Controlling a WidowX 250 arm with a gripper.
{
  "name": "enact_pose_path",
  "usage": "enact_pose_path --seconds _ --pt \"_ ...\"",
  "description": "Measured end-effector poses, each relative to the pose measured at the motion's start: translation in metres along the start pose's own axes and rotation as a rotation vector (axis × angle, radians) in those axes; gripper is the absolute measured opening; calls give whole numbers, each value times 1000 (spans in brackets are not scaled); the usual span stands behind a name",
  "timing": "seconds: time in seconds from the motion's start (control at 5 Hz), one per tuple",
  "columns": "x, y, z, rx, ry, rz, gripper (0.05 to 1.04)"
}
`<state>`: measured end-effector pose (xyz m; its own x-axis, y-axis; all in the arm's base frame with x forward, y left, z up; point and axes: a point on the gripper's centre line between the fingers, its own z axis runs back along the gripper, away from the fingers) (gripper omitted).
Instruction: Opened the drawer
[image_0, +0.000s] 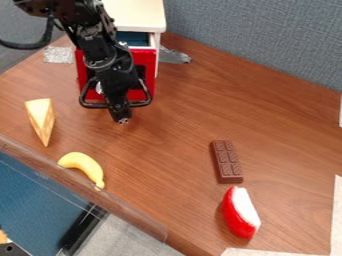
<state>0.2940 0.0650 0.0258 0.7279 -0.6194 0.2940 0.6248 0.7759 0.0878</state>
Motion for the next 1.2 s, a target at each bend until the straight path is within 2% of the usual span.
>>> enact_pose_path --seconds 0.8,1.2 --pt "-7 -24 6 -28 -2 -7 169" --pt "-14 -32 4 -24 5 -35 157"
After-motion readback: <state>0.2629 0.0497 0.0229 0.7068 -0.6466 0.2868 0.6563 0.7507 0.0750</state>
